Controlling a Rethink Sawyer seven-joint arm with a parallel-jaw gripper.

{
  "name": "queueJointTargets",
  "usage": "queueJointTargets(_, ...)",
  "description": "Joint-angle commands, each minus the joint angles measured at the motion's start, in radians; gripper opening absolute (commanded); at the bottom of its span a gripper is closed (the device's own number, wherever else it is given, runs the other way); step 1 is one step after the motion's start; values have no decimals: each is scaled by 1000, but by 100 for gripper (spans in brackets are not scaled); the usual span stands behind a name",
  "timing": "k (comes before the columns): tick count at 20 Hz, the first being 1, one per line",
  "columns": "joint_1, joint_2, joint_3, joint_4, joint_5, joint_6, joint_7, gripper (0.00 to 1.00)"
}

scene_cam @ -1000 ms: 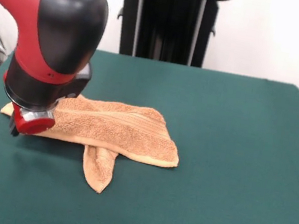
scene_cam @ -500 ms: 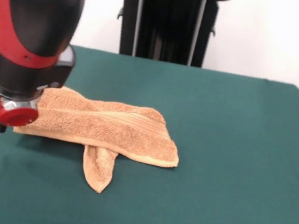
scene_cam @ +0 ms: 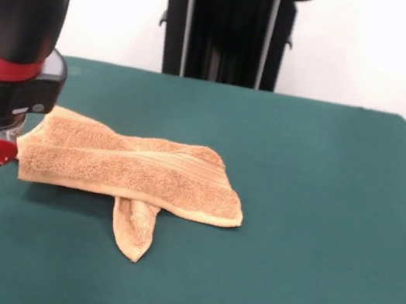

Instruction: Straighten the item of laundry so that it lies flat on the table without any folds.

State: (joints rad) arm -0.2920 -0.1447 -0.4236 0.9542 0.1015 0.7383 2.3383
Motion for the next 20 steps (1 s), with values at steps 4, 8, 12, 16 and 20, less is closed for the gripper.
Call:
queueJointTargets(4,-25,10,253,99,-72,-6,-215,100)
queueJointTargets(8,-37,7,283,111,-99,-17,-207,100)
queueJointTargets(12,-46,-5,313,139,-117,-21,-191,100)
queueJointTargets(16,-52,-8,340,144,-129,-6,-171,100)
queueJointTargets(20,-78,-8,401,149,-192,-112,-245,100)
